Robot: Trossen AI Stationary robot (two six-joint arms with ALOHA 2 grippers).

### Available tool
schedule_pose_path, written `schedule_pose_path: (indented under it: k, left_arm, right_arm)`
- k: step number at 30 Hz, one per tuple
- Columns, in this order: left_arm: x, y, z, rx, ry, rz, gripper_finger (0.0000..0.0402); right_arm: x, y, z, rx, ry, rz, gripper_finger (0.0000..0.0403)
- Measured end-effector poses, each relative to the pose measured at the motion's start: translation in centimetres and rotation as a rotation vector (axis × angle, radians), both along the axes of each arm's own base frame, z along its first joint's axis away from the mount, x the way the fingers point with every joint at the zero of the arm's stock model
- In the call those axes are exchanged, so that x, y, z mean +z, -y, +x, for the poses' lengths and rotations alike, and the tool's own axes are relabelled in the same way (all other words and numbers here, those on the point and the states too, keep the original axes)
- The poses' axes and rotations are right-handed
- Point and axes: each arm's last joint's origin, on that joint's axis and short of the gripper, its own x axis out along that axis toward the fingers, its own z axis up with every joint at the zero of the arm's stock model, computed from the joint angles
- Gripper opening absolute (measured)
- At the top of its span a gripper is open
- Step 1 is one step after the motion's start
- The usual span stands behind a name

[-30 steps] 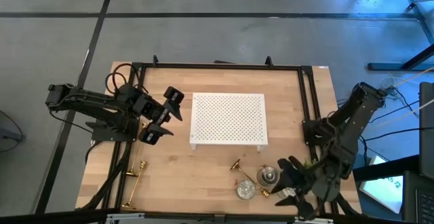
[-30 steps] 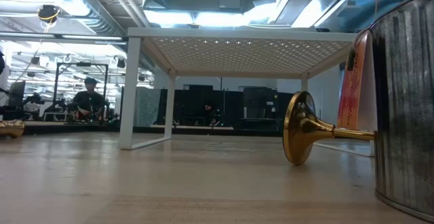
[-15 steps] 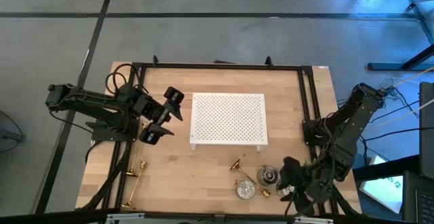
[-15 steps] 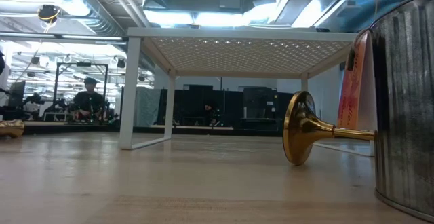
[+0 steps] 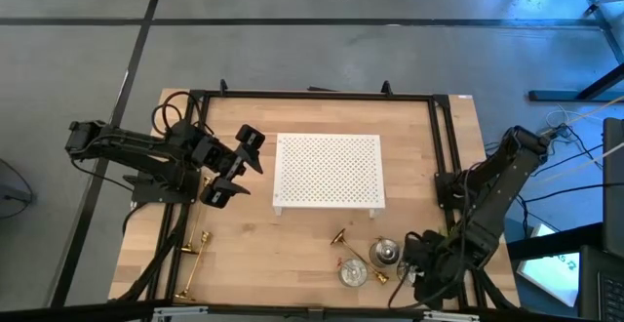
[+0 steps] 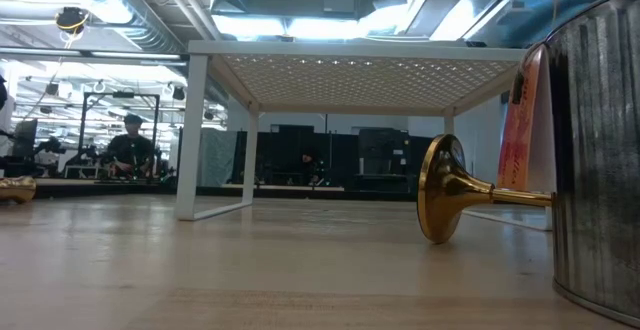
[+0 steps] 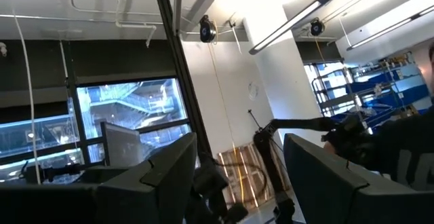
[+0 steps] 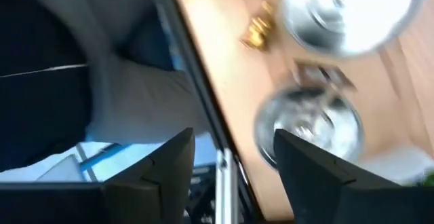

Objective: Pick & Place candle stick holders
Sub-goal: Put the right silver scented candle on the shelf

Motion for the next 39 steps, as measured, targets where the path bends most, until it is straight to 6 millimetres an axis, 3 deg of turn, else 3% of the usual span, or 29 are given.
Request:
schedule_pose_path:
  k: [6, 11, 16, 22, 30, 39]
  left_arm:
    - [-0.1, 0.3, 0.1, -0.031, -0.031, -0.028, 0.0218]
    - [-0.2, 1.2, 0.1, -0.076, -0.033, -0.027, 0.0218]
    - [-0.2, 2.0, 0.0, -0.104, -0.022, -0.015, 0.0218]
    - [-0.2, 2.1, 0.0, -0.099, -0.013, -0.005, 0.0218]
    - [-0.2, 1.6, 0.1, -0.077, -0.015, -0.005, 0.0218]
    - [-0.2, 1.6, 0.1, -0.078, -0.018, -0.005, 0.0218]
  right_arm:
    - [-1.5, -0.7, 0.3, -0.147, -0.131, 0.003, 0.0265]
    - [-1.9, -1.0, 0.8, -0.189, -0.065, -0.031, 0.0309]
    - [-1.6, -1.2, 2.0, -0.237, 0.080, -0.004, 0.0318]
    - [-0.9, -2.0, 3.1, -0.150, 0.217, 0.077, 0.0318]
    - [-1.0, -1.8, 3.1, -0.216, 0.184, 0.083, 0.0326]
    - [-1.2, -1.8, 2.5, -0.147, 0.182, 0.025, 0.0375]
